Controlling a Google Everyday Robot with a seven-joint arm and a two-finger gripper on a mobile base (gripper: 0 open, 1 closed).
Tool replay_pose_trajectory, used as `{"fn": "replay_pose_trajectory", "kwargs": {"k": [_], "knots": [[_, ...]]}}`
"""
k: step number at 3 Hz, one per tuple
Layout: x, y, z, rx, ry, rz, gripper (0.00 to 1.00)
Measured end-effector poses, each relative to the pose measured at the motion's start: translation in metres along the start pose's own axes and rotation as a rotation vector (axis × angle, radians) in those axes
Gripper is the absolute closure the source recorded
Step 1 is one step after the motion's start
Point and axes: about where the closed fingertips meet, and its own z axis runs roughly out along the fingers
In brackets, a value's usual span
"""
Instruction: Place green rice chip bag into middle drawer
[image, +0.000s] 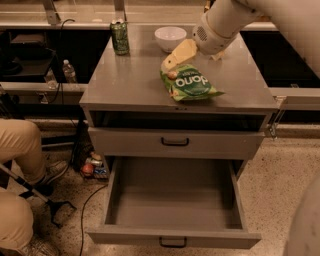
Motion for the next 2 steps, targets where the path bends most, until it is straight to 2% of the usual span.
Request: {"fn": "replay_pose_trajectory", "kwargs": {"k": [1,2], "knots": [[-0.007,-0.008,0.028,0.026,0.016,0.060,0.00],[-0.008,-0.011,0.053,0.030,0.039,0.096,0.00]]}}
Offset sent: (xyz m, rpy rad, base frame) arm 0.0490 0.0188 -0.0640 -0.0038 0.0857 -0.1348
